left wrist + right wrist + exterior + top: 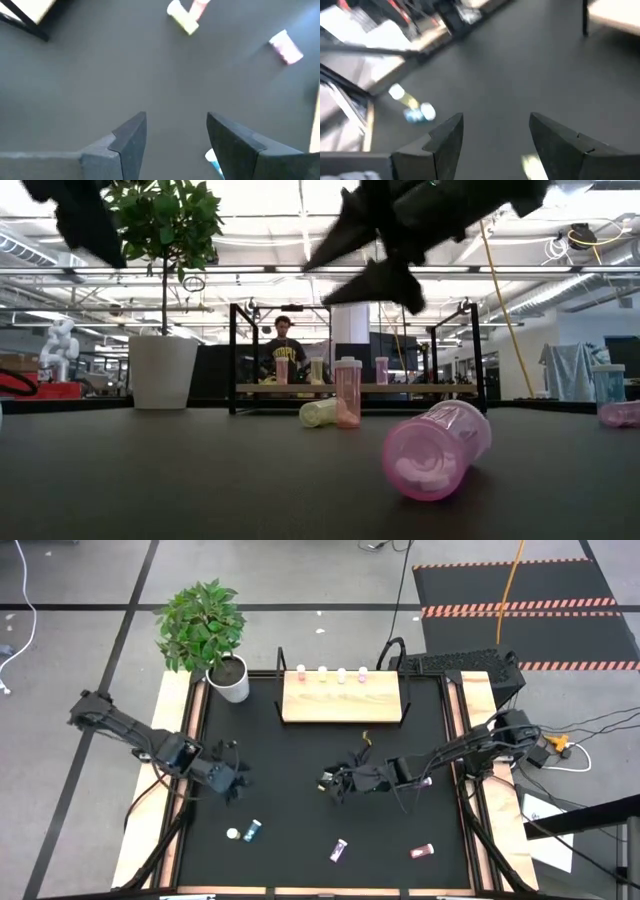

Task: Pick and place medicine bottles onto shelf by color
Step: Put the left pink pill bottle on the shelf aligned with the other pink pill bottle

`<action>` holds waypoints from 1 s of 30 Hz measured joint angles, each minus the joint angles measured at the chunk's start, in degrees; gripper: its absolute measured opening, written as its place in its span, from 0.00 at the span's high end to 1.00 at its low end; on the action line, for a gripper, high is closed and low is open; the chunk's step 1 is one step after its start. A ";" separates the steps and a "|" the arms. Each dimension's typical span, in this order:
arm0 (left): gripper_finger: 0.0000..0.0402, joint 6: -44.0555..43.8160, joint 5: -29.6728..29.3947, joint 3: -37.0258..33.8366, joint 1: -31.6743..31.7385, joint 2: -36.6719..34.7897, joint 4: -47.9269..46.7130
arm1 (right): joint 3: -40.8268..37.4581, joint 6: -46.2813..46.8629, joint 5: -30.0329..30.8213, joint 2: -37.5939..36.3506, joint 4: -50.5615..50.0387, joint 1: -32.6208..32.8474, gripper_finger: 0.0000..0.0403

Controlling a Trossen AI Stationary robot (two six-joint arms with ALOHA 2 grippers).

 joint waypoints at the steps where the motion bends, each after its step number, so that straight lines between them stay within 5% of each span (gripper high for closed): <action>1: 0.48 1.26 -0.24 -1.55 -0.20 0.33 3.33 | -0.07 0.06 0.03 -0.41 -2.06 0.49 0.45; 11: 0.48 19.51 -0.80 -12.88 3.70 7.00 43.58 | -0.39 -5.86 0.05 -6.72 -21.01 5.17 0.45; 16: 0.48 22.00 -0.75 -13.48 9.66 14.77 55.14 | -5.53 -6.51 -0.24 -6.65 -19.73 5.96 0.45; 25: 0.33 28.11 -0.22 -8.75 14.14 21.43 59.19 | -23.18 -20.65 0.94 -4.81 12.36 3.73 0.45; 30: 0.26 29.16 -0.22 -6.99 15.11 21.39 58.18 | -28.67 -27.52 -7.11 -0.68 28.60 -0.59 0.45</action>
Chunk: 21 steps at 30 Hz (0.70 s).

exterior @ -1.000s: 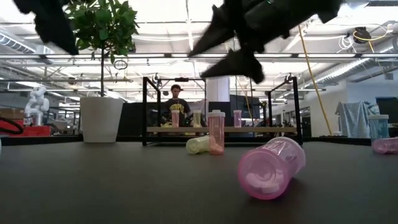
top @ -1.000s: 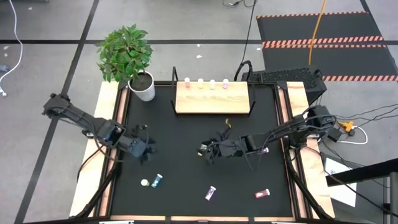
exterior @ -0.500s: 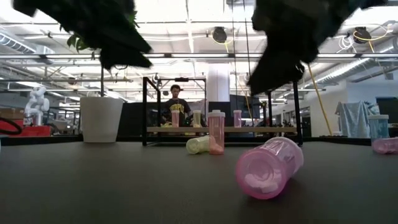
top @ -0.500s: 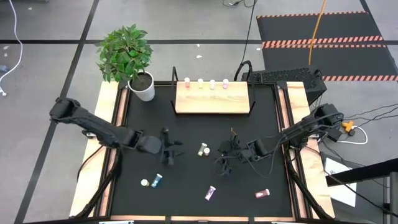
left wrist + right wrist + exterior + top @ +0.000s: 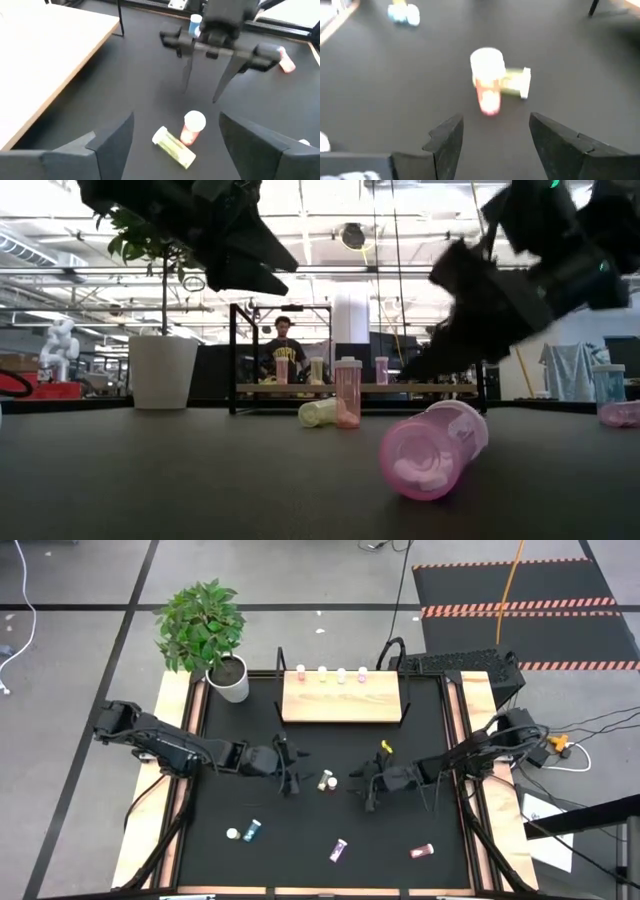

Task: Pick and place medicine bottles onto shelf by color
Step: Put the left pink pill bottle on the shelf aligned with the other pink pill bottle

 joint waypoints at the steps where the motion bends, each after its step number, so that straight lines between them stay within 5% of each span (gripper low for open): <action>1: 0.26 0.08 0.00 0.41 0.22 0.00 0.04 | 0.08 -0.61 -1.94 1.74 1.15 -0.83 0.45; 11: 0.26 -1.75 0.13 1.17 1.77 -0.04 -2.30 | 2.72 -5.25 -5.93 15.82 14.90 -3.54 0.45; 21: 0.26 -3.56 2.99 1.17 1.44 -0.04 -3.06 | 10.42 -5.97 -10.86 21.81 14.54 -5.47 0.47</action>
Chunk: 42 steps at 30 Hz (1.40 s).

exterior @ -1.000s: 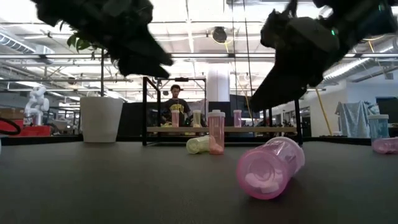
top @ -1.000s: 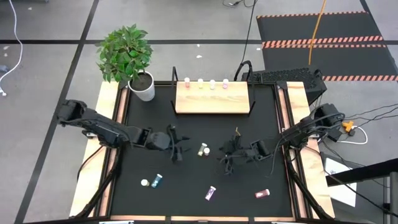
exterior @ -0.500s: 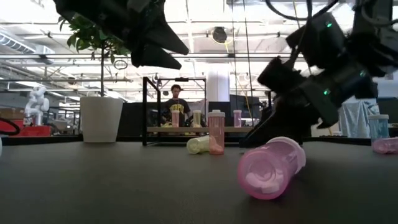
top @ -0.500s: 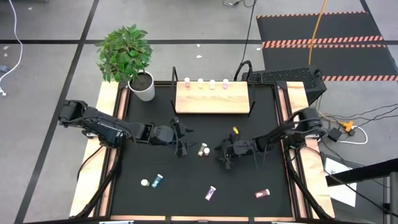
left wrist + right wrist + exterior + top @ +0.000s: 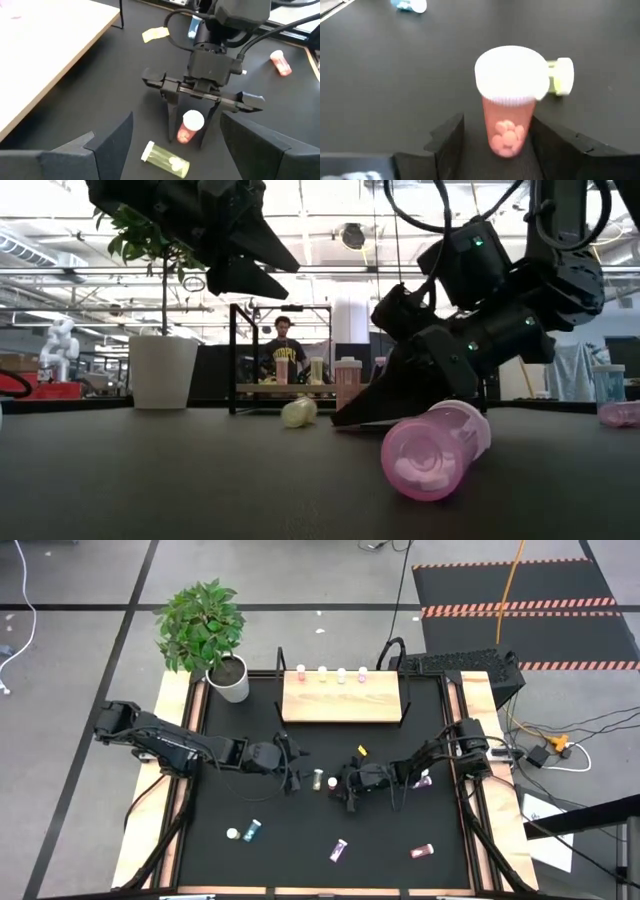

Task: Pick and place medicine bottles onto shelf by color
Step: Put the left pink pill bottle on the shelf aligned with the other pink pill bottle

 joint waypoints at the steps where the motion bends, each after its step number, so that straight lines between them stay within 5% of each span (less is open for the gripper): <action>1: 0.26 0.00 0.01 -0.01 -0.08 0.00 -0.22 | 0.14 0.05 -0.02 -0.10 -0.53 -0.05 0.48; 10: 0.26 0.22 0.09 0.00 -1.59 0.00 -0.89 | -0.88 4.99 0.27 -0.69 -2.35 0.21 0.68; 18: 0.26 0.48 0.09 0.00 -1.86 0.00 -0.33 | -0.98 6.71 -0.55 -2.11 -2.42 0.45 0.73; 27: 0.26 1.32 0.67 -0.02 -0.59 0.03 3.31 | -0.99 3.54 -0.59 -13.61 -14.89 -0.85 0.74; 30: 0.26 2.02 5.69 0.40 1.24 0.99 5.78 | -0.50 2.39 -0.63 -18.57 -20.46 -1.13 0.74; 42: 0.26 16.97 14.05 23.91 5.64 15.09 -10.52 | 2.93 0.46 0.03 -29.56 -34.55 -1.93 0.74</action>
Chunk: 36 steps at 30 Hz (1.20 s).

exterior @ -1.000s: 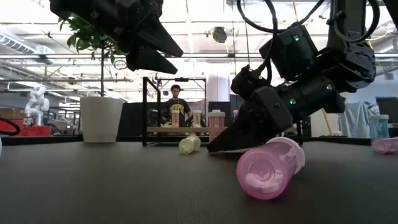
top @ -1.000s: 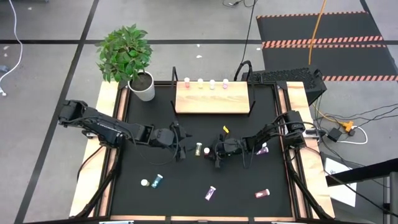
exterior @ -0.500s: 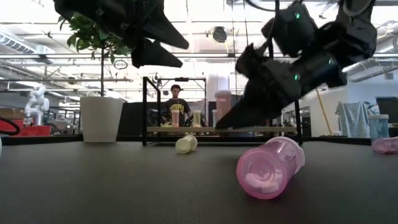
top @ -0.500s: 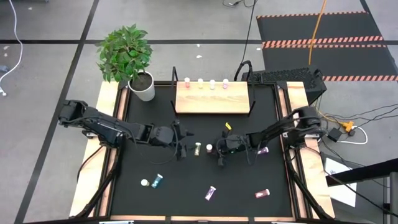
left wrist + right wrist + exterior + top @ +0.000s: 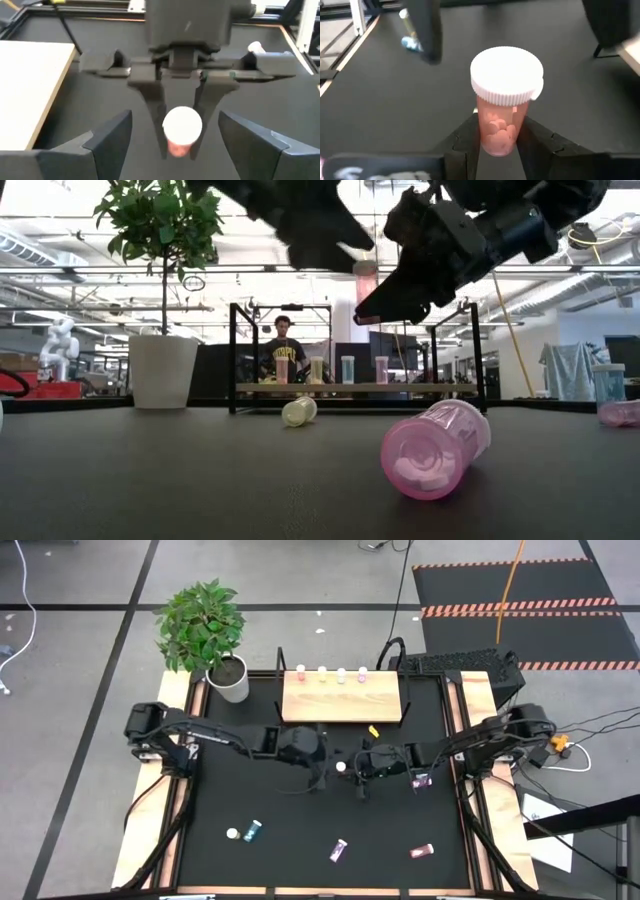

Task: Pick and place medicine bottles onto shelf by color
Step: Put the left pink pill bottle on the shelf aligned with the other pink pill bottle

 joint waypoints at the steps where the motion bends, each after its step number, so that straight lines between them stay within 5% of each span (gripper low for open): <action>1: 0.26 1.09 1.28 1.58 0.15 1.04 -0.60 | -0.06 0.40 0.37 -0.69 -1.20 0.01 0.74; 11: 0.28 4.52 6.42 7.63 1.38 4.05 -7.46 | -0.15 2.91 1.25 -2.20 -1.31 0.60 0.74; 23: 0.58 1.43 8.70 7.82 3.08 4.08 -8.29 | -0.05 2.54 1.36 -2.59 -0.28 0.50 0.74; 36: 0.69 2.81 9.73 7.80 4.21 3.54 -8.60 | -0.04 4.20 1.49 -2.66 -0.49 -0.04 0.71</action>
